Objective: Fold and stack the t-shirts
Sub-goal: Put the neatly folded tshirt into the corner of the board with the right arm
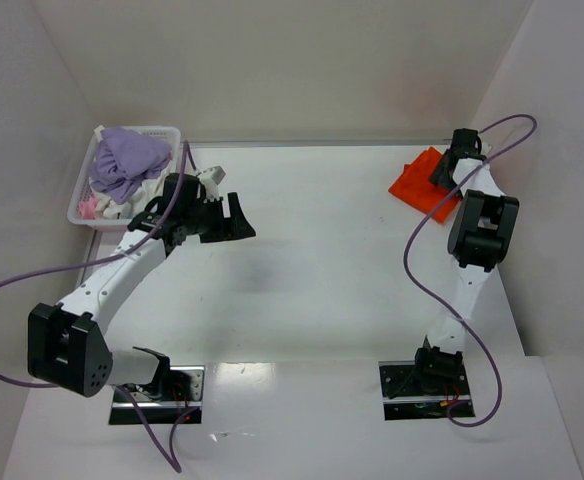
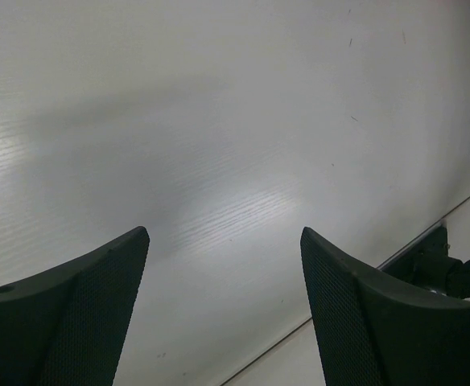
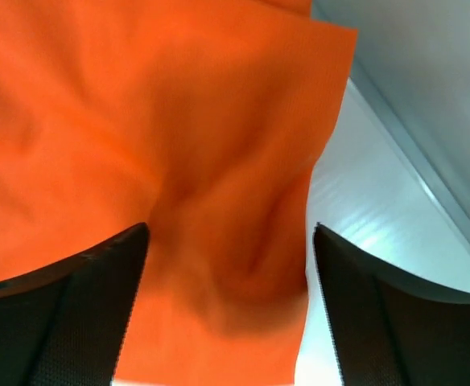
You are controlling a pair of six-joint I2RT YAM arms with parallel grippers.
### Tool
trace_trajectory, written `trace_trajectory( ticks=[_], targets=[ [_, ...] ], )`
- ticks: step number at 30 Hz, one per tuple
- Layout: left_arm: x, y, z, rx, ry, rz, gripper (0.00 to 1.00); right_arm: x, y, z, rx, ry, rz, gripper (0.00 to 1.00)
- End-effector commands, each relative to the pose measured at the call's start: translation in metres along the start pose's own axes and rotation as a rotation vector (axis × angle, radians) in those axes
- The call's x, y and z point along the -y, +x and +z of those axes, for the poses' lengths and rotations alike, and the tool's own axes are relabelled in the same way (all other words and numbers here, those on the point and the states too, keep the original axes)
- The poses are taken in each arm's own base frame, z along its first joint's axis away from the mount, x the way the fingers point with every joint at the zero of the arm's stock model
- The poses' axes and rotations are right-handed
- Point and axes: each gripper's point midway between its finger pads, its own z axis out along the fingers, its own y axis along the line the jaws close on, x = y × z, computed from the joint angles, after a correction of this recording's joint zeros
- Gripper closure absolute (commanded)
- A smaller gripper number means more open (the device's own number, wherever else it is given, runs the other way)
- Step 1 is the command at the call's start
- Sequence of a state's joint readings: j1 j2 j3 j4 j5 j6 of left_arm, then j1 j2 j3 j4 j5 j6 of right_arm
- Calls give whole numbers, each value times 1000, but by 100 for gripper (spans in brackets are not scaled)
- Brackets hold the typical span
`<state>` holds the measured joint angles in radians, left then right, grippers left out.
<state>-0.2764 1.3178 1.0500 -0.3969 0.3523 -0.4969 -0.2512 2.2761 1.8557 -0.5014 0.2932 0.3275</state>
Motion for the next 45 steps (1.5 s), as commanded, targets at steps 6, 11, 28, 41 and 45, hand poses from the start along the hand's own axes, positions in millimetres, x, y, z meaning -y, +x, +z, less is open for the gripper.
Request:
trace_trajectory(
  ticks=[6,11,28,41,45],
  targets=[
    [20,-8,-23,60,74,44,16,-62,-47,-120,237,-51,-114,0],
    [23,-5,-33,89,87,49,16,-82,-17,-125,199,-77,-155,0],
    [23,0,-43,144,94,41,15,-57,55,-55,76,82,-196,37],
    [19,-1,-41,140,84,32,15,-10,75,-35,25,239,-182,46],
    [19,-1,-41,140,84,32,15,7,68,-37,31,269,-149,42]
  ],
)
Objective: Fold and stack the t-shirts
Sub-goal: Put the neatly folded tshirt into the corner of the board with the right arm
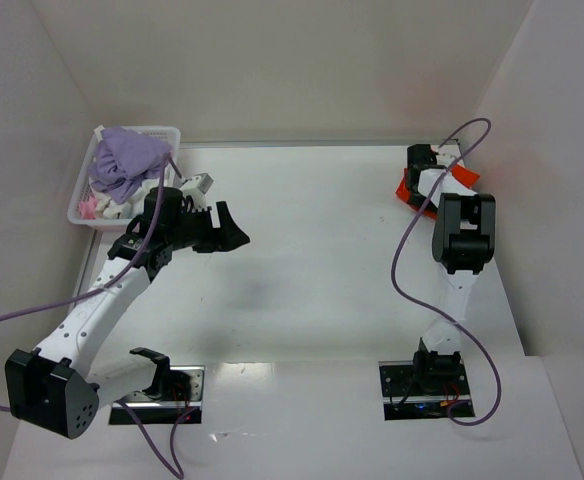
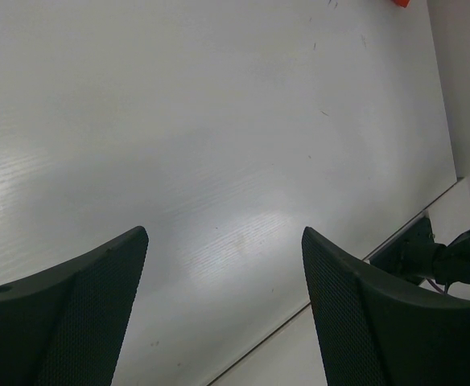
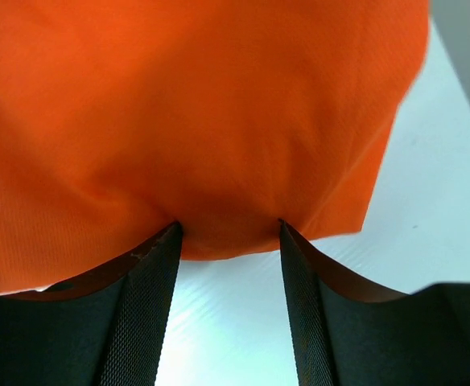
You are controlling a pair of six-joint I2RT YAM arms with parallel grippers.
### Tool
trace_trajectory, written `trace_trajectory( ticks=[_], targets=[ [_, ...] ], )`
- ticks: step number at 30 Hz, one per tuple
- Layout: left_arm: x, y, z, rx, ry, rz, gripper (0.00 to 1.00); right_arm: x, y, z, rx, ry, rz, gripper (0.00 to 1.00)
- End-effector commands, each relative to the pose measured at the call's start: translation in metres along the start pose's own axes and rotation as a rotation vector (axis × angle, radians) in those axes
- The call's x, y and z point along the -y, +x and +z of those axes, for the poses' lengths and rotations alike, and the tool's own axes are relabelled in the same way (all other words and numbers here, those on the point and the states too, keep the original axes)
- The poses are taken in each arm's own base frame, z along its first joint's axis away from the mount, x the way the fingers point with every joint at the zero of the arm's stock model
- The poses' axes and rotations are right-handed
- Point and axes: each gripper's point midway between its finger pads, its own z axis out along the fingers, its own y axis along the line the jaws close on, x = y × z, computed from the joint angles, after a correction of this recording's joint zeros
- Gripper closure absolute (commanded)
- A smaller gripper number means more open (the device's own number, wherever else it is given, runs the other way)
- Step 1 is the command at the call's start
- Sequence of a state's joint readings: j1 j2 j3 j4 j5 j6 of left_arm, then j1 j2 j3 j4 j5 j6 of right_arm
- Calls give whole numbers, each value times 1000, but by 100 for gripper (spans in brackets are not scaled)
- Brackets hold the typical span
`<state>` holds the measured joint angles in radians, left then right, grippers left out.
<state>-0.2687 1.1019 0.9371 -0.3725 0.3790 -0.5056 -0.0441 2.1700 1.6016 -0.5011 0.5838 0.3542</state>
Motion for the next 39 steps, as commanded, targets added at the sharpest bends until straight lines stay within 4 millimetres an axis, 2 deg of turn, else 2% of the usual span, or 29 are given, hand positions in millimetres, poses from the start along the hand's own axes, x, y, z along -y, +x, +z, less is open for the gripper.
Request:
trace_trajectory(
  ticks=[1,2,6,9,10,13,14,17,18,21,24,25,27,29,30,31,32,33,34,38,39],
  targets=[
    [3,-10,-1,40,15,-4,15,28,-2,6,9,84,46,42],
    [3,-10,-1,40,15,-4,15,32,-3,8,6,91,53,42],
    [3,-10,-1,40,15,-4,15,34,-10,2,23,85,75,32],
    [3,-10,-1,40,15,-4,15,33,-25,-13,59,44,97,27],
    [6,-11,-3,44,27,0,15,25,-34,-28,86,6,85,20],
    [8,-10,-3,40,35,1,15,9,-48,-55,132,-95,84,8],
    [8,-10,-3,40,35,1,15,2,-59,-76,164,-167,91,6],
    [9,-13,-4,48,38,14,14,-3,-74,-105,214,-281,128,0],
    [11,-14,-6,48,38,14,14,-1,-85,-126,248,-335,148,0],
    [13,-18,-7,55,42,17,14,2,-90,-150,277,-408,187,0],
    [14,-17,-7,52,50,18,12,-2,-80,-159,252,-468,194,0],
    [16,-18,-9,59,54,22,12,-9,-71,-168,230,-537,179,2],
    [15,-20,-11,62,42,40,11,-18,-69,-186,244,-649,185,3],
    [11,-34,-16,104,-8,55,9,-30,-53,-222,240,-835,150,3],
    [9,-39,-18,118,-32,55,7,-30,-56,-235,275,-884,152,2],
    [4,-47,-20,150,-73,57,5,-38,-42,-249,265,-933,138,1],
    [5,-53,-24,174,-84,62,0,-36,-45,-278,312,-997,129,1],
    [5,-64,-27,211,-88,68,0,-37,-44,-294,326,-1025,130,1],
    [3,-65,-27,216,-98,67,0,-46,-33,-312,320,-1066,95,1],
    [-1,-77,-10,198,-86,54,0,-51,-18,-366,323,-1198,70,1],
    [-3,-78,-8,187,-91,59,0,-48,-18,-373,330,-1217,67,1]
  ],
)
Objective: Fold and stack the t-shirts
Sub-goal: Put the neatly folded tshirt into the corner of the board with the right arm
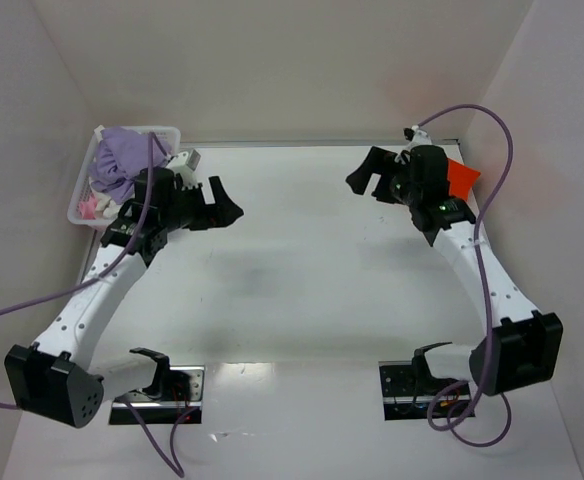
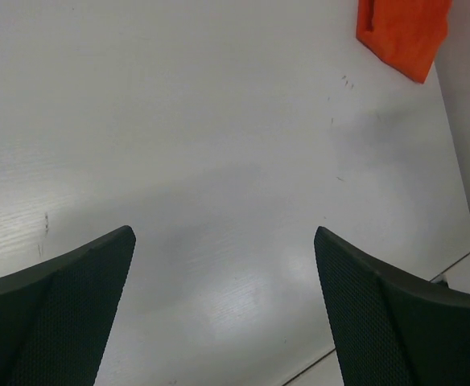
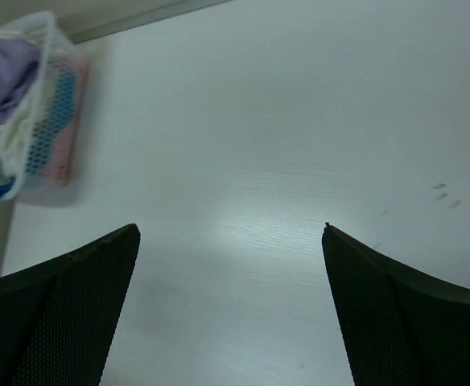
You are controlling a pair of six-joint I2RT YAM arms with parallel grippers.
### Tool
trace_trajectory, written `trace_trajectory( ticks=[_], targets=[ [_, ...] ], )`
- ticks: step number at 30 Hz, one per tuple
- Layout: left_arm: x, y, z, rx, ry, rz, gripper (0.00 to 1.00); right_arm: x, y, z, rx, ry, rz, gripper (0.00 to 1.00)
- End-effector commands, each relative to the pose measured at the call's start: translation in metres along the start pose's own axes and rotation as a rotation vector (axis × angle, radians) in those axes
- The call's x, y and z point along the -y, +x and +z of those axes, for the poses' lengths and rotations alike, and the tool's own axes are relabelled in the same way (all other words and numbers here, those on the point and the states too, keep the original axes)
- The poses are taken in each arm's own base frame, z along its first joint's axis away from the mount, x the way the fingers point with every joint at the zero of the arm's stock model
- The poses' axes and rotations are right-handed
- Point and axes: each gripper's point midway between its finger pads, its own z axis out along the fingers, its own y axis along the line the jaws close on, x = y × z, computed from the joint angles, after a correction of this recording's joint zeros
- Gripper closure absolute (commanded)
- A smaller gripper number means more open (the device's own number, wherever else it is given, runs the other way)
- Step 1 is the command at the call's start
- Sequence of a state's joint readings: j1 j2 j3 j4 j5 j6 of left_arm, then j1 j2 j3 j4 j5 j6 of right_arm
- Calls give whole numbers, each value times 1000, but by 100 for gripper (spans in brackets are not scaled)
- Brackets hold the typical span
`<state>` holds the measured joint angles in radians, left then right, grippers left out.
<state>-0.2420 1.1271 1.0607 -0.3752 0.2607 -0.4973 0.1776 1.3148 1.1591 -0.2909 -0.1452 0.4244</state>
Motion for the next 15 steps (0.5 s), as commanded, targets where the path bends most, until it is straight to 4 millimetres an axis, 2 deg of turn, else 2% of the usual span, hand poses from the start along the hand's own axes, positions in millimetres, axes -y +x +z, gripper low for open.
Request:
trace_trajectory(
  ticks=[1,2,3,6,10,13,15],
  targets=[
    [-10,-24,12,30,-42,34,0,-48,-22,-29,77,-169,9,1],
    [-14,-27,12,30,-70,42,0,-51,-15,-33,54,-169,21,1],
    [-20,-36,7,50,-123,51,0,-45,-21,-37,78,-128,24,1],
    [-33,-40,4,55,-199,92,0,-43,-18,-48,88,-121,25,1],
    [-43,-32,1,23,-246,104,0,-29,-8,-58,85,-59,33,1],
    [-30,-27,-1,2,-180,90,0,-28,-12,-71,127,-53,43,1],
    [-31,-23,-4,2,-180,90,0,-29,-17,-78,152,-55,41,1]
  ],
)
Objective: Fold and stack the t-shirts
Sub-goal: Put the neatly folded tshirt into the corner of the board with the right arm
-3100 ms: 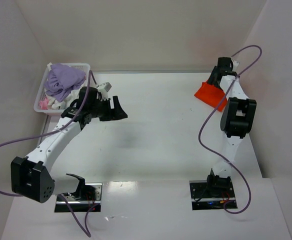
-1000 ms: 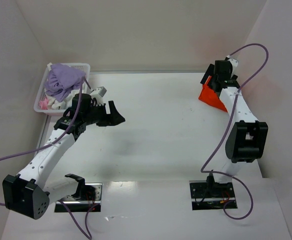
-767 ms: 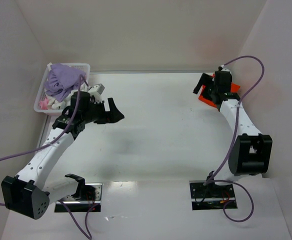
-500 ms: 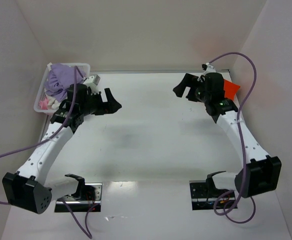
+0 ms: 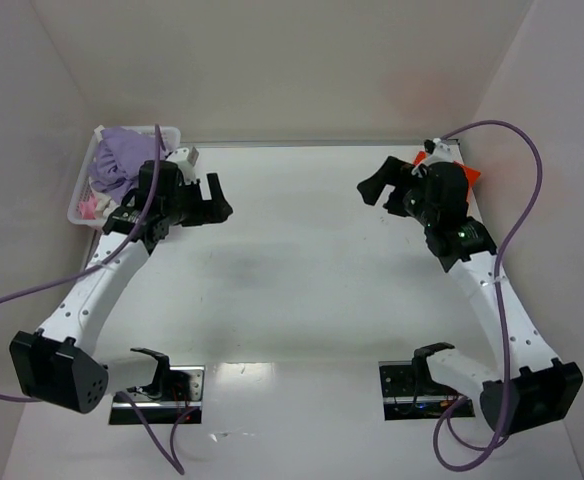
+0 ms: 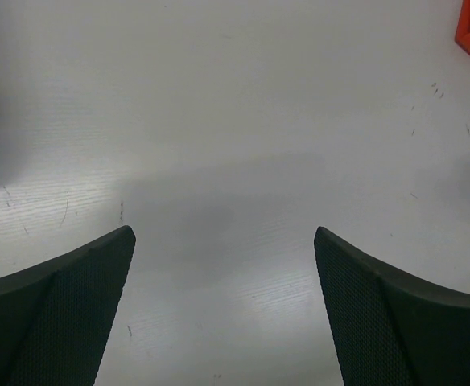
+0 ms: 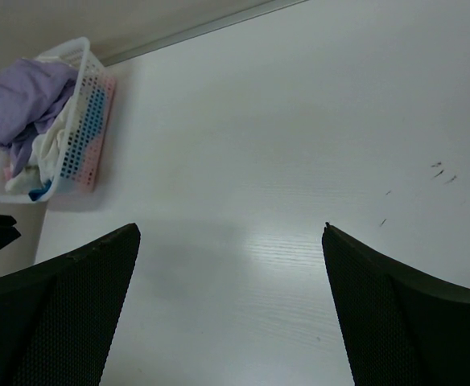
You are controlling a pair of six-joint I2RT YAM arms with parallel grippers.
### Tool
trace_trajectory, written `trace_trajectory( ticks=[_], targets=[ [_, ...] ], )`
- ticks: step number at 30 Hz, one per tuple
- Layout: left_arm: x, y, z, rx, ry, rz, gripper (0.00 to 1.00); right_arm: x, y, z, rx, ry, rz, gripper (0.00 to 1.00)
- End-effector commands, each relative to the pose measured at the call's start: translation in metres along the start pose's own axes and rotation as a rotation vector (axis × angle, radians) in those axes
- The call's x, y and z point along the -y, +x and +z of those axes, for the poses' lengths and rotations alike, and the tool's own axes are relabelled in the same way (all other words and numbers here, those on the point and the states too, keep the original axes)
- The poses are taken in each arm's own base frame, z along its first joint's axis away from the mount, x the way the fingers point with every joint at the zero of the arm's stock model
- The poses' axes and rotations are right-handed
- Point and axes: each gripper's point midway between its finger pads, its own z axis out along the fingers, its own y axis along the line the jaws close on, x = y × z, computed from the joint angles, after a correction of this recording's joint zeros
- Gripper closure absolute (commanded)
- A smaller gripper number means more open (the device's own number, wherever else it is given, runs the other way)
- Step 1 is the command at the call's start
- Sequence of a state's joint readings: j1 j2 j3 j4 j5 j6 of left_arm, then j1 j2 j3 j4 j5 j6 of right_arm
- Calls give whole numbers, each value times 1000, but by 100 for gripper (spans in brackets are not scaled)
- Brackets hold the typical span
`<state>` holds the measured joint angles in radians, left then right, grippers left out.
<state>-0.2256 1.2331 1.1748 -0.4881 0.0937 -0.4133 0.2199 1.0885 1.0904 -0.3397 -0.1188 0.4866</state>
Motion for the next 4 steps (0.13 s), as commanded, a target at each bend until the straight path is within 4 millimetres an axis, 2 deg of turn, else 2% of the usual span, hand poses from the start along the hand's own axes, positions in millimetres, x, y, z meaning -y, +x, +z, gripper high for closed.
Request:
trace_trajectory(
  ticks=[1,4],
  targets=[
    [6,-9,-20,46,29,36,0,-4,-14,-17,66,6,7,1],
    [9,-12,-32,84,42,41,0,-2,-10,-21,53,14,9,1]
  ],
)
